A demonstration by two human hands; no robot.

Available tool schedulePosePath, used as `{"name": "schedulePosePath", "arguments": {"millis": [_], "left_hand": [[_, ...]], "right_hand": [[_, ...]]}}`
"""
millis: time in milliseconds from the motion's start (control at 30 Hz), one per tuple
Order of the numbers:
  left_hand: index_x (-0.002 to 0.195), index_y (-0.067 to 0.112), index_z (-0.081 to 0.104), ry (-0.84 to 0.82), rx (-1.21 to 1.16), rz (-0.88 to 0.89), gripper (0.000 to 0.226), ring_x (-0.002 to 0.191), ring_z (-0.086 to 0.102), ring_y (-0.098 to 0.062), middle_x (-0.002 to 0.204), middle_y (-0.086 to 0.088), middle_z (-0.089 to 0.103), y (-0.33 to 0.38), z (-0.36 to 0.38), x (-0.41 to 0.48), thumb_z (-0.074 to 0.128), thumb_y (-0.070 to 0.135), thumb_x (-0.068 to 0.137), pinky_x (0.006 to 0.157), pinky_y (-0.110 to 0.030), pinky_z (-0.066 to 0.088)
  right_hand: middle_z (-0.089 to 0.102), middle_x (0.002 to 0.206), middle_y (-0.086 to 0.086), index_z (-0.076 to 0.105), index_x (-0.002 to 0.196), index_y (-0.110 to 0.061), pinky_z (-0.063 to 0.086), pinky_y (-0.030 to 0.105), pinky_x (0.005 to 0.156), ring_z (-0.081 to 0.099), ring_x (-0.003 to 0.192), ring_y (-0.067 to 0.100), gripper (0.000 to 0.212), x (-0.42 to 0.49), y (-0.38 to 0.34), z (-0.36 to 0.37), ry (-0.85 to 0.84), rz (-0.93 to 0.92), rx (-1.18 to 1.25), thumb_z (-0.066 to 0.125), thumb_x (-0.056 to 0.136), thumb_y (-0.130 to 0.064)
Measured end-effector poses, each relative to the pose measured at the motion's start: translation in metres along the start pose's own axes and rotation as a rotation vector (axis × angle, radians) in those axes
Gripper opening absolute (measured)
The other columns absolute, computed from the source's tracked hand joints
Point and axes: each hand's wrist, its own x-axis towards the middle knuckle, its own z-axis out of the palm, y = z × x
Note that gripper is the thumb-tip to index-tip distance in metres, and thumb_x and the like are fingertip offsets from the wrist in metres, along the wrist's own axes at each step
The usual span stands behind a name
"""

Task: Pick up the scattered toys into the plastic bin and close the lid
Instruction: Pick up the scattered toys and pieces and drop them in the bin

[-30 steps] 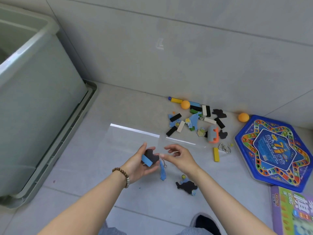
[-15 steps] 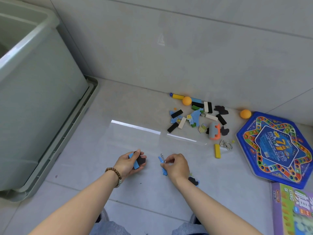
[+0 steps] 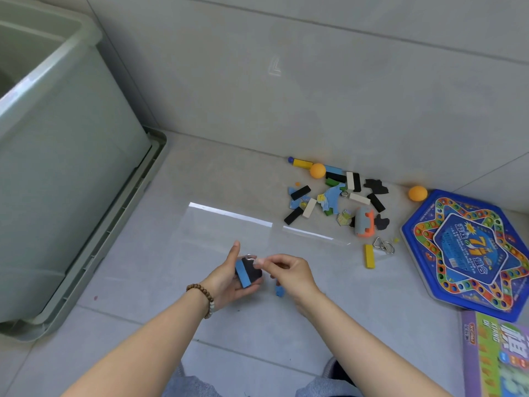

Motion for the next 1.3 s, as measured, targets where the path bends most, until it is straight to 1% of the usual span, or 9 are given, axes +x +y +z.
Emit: {"name": "schedulePosePath", "arguments": {"millis": [200,333,467,600,767,967,1067,1233,1300], "left_hand": [[0.1,0.012,0.062,0.071,0.031,0.125,0.02,0.08,0.066,-0.018,0.1,-0.01,0.065,-0.001,0.007,0.005,0.051,0.028,0.094,0.058,-0.021,0.057],[0.099,0.009,0.062,0.093,0.068,0.151,0.019,0.081,0.069,-0.022,0.102,-0.011,0.069,-0.006,0.004,0.007,0.053,0.025,0.094,0.058,-0.022,0.058],[0.101,0.01,0.062,0.096,0.04,0.16,0.024,0.082,0.069,-0.021,0.102,-0.009,0.069,-0.003,0.003,0.006,0.052,0.031,0.093,0.063,-0.025,0.059],[0.101,0.012,0.061,0.114,0.016,0.099,0.033,0.086,0.068,-0.023,0.104,-0.009,0.068,-0.003,0.005,0.005,0.047,0.041,0.094,0.073,-0.03,0.058],[0.1,0.013,0.061,0.136,-0.014,0.078,0.04,0.086,0.066,-0.023,0.107,-0.009,0.066,-0.002,0.01,0.004,0.042,0.048,0.094,0.071,-0.03,0.057],[0.109,0.014,0.06,0.051,-0.038,0.04,0.051,0.098,0.064,-0.025,0.113,-0.01,0.065,-0.002,0.02,0.001,0.04,0.057,0.09,0.082,-0.033,0.055],[0.112,0.013,0.059,-0.051,0.025,0.046,0.049,0.102,0.065,-0.022,0.113,-0.01,0.067,-0.003,0.031,0.001,0.044,0.053,0.09,0.086,-0.032,0.054],[0.106,0.013,0.06,-0.058,-0.087,0.078,0.027,0.087,0.065,-0.017,0.106,-0.005,0.066,-0.005,0.05,0.005,0.049,0.034,0.094,0.069,-0.024,0.059],[0.105,0.014,0.06,-0.06,-0.068,0.067,0.023,0.086,0.066,-0.017,0.105,-0.005,0.066,-0.009,0.055,0.009,0.049,0.031,0.094,0.065,-0.024,0.059]], "right_hand": [[0.059,0.086,-0.003,0.067,0.085,-0.02,0.041,0.014,0.067,0.052,0.073,0.007,0.017,0.013,0.019,-0.031,0.21,-0.046,-0.296,0.079,0.073,-0.024],[0.048,0.096,-0.009,0.057,0.092,-0.022,0.04,0.019,0.08,0.052,0.093,0.008,0.036,0.006,0.049,-0.025,0.181,-0.044,-0.599,0.082,0.066,-0.028],[0.046,0.095,-0.014,0.06,0.091,-0.026,0.028,0.021,0.079,0.051,0.097,0.009,0.025,0.003,0.057,-0.018,0.18,-0.149,-0.814,0.075,0.072,-0.031],[0.057,0.088,-0.014,0.053,0.08,-0.03,0.027,0.022,0.076,0.053,0.09,0.009,0.019,0.004,0.055,-0.018,0.23,-0.161,-0.751,0.071,0.077,-0.026],[0.058,0.071,-0.011,0.056,0.074,-0.023,0.046,0.028,0.073,0.055,0.073,0.015,0.018,0.011,0.048,-0.023,0.324,-0.052,-0.53,0.073,0.075,-0.016],[0.062,0.071,0.001,0.062,0.082,-0.009,0.044,0.007,0.056,0.056,0.063,0.009,0.017,0.009,0.014,-0.034,0.207,-0.01,0.06,0.078,0.074,-0.012],[0.066,0.074,0.0,0.063,0.085,-0.011,0.045,0.006,0.061,0.058,0.064,0.005,0.02,-0.003,0.005,-0.039,-0.029,-0.057,-0.001,0.079,0.072,-0.012],[0.067,0.088,-0.007,0.066,0.084,-0.016,0.045,0.007,0.065,0.055,0.077,0.013,0.019,-0.009,0.027,-0.103,0.245,-0.097,-0.129,0.08,0.071,-0.016],[0.067,0.091,-0.006,0.067,0.087,-0.017,0.045,0.006,0.068,0.056,0.081,0.015,0.022,-0.018,0.044,-0.124,0.246,-0.072,-0.193,0.081,0.07,-0.014]]}}
